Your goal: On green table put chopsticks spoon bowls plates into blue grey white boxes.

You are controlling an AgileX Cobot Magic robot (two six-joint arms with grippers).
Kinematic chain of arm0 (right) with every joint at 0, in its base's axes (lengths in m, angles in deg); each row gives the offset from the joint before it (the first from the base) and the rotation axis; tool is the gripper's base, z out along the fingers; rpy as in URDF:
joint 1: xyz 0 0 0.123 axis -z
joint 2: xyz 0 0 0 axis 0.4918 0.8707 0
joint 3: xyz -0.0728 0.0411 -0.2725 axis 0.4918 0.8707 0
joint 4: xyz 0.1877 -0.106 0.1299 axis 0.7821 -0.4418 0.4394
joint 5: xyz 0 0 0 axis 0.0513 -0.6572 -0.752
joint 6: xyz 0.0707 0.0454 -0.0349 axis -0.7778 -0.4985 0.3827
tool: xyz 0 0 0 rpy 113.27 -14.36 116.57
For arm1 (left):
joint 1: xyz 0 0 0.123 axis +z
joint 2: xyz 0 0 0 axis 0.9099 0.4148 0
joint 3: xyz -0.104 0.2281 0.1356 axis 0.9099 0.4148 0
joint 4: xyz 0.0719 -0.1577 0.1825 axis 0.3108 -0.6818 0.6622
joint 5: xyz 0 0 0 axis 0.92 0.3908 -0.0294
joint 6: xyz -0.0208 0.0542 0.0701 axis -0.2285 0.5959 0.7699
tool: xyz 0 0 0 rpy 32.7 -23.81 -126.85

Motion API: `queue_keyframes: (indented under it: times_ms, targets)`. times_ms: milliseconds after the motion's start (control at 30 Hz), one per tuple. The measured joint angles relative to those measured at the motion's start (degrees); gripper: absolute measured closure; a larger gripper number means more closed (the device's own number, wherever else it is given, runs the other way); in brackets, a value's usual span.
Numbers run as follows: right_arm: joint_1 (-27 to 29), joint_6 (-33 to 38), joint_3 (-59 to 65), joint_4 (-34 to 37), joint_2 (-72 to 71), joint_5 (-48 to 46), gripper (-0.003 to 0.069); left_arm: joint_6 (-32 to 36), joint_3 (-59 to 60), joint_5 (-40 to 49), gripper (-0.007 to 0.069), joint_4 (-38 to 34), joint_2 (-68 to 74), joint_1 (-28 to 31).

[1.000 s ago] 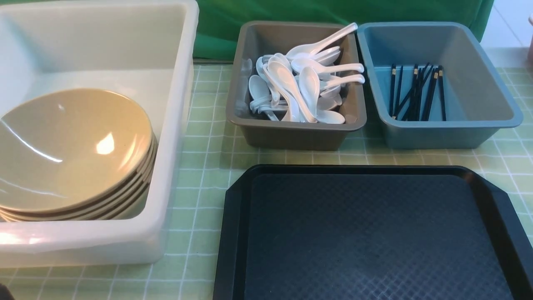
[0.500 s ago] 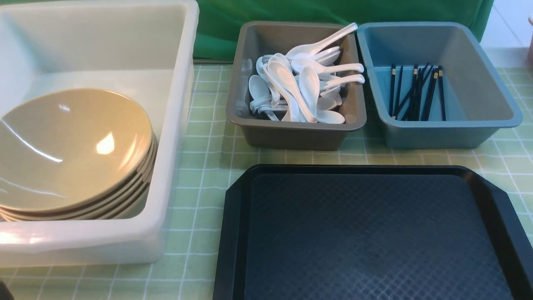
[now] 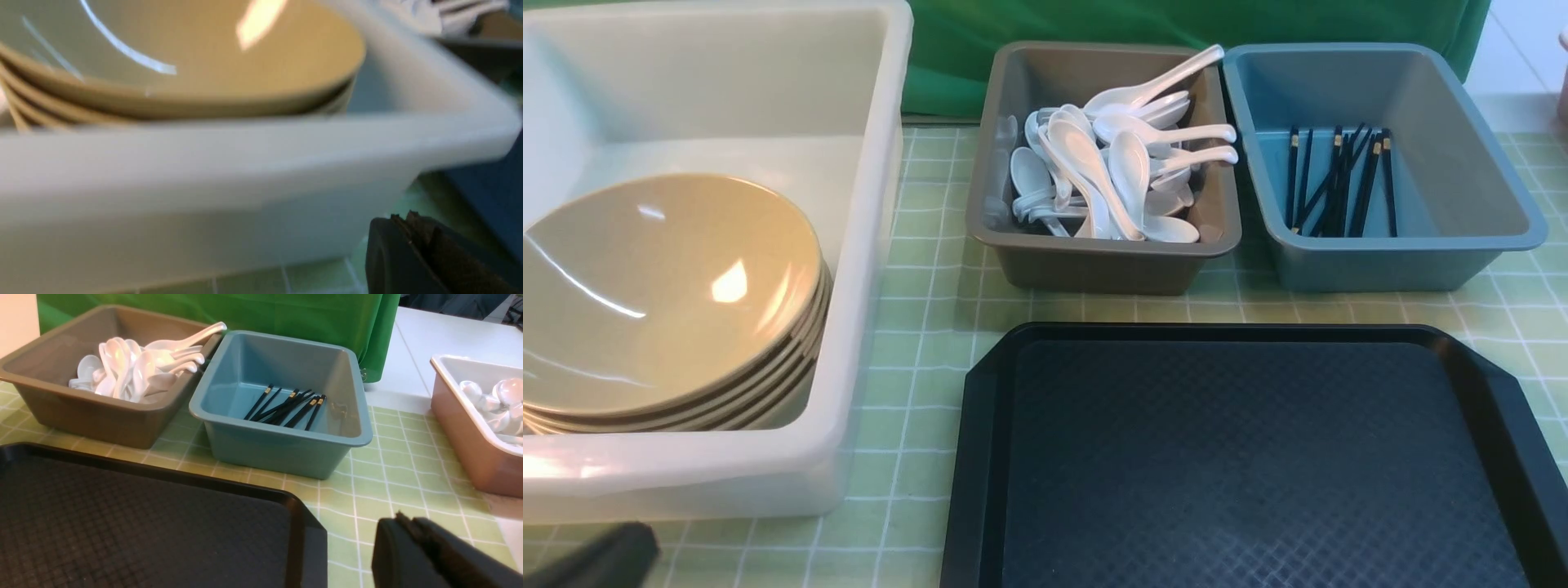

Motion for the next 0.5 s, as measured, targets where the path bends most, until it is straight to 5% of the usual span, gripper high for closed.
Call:
queue_keyframes:
  times_ms: [500]
  targets:
    - [0.0, -0.1, 0.0, 0.0, 0.0, 0.0, 0.0612, 15.4, 3.2, -6.9, 0.0627, -9.6, 0.1, 9.9]
